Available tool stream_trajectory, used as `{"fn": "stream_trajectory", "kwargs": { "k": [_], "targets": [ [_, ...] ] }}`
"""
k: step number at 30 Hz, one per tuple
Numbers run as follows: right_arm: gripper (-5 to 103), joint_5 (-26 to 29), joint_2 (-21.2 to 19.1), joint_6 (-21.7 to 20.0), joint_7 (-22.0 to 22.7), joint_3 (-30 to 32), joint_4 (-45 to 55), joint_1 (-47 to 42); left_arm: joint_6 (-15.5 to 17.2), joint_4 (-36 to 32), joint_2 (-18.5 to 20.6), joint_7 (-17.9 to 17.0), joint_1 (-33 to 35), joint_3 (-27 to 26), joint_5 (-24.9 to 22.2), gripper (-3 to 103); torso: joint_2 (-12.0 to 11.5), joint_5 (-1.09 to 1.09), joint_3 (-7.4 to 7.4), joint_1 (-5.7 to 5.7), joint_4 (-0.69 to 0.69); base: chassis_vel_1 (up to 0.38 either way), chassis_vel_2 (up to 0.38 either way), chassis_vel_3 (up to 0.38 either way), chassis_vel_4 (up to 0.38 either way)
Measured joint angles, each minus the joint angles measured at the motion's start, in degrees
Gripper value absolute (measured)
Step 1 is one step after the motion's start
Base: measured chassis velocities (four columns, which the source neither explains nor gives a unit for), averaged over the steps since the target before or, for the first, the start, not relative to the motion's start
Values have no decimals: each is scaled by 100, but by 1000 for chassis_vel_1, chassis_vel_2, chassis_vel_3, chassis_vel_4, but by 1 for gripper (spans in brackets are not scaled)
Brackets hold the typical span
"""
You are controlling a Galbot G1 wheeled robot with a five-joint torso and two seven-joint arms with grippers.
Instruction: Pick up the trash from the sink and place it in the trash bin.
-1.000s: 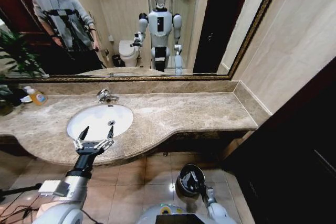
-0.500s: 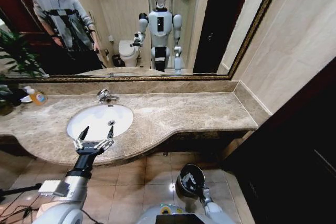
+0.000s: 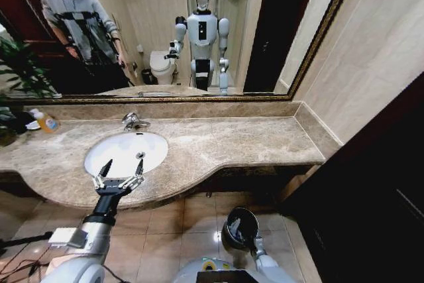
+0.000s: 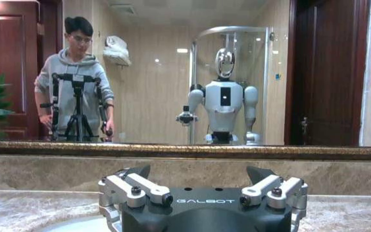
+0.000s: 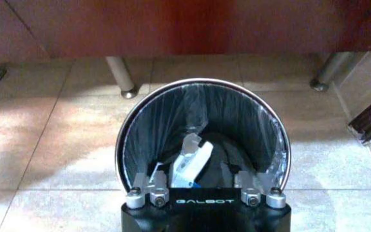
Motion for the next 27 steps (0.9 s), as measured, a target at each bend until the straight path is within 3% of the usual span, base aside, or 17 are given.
{"fn": "stream_trajectory", "kwargs": {
  "k": [1,5,10,12,13,19,24,27],
  "targets": [
    [50,0,0,0,0,0,0,0,0,0,0,0,0,0,0,100,0,0,0,0,0,0,0,0,0],
    [66,82,0,83,-53,-2,84,-59,0,0,0,0,0,0,0,100,0,0,0,0,0,0,0,0,0],
    [88,-313,14,677,-23,3,69,-171,0,0,0,0,0,0,0,100,0,0,0,0,0,0,0,0,0],
    [88,-369,20,815,-6,4,126,-218,0,0,0,0,0,0,0,100,0,0,0,0,-1,0,0,0,0],
    [97,-508,36,917,192,11,282,-308,0,0,0,0,0,0,0,100,0,0,0,0,0,0,0,0,0],
    [100,-601,10,514,423,57,1477,-968,0,0,0,0,0,0,0,100,0,1,0,0,-1,0,0,0,0],
    [100,-524,-141,615,428,129,2696,-1551,0,0,0,0,0,0,0,100,0,1,0,0,0,0,0,0,0],
    [100,-287,-273,756,498,282,4048,-2038,0,0,0,0,0,0,0,100,0,-1,-1,0,0,0,0,0,0]
  ]
}}
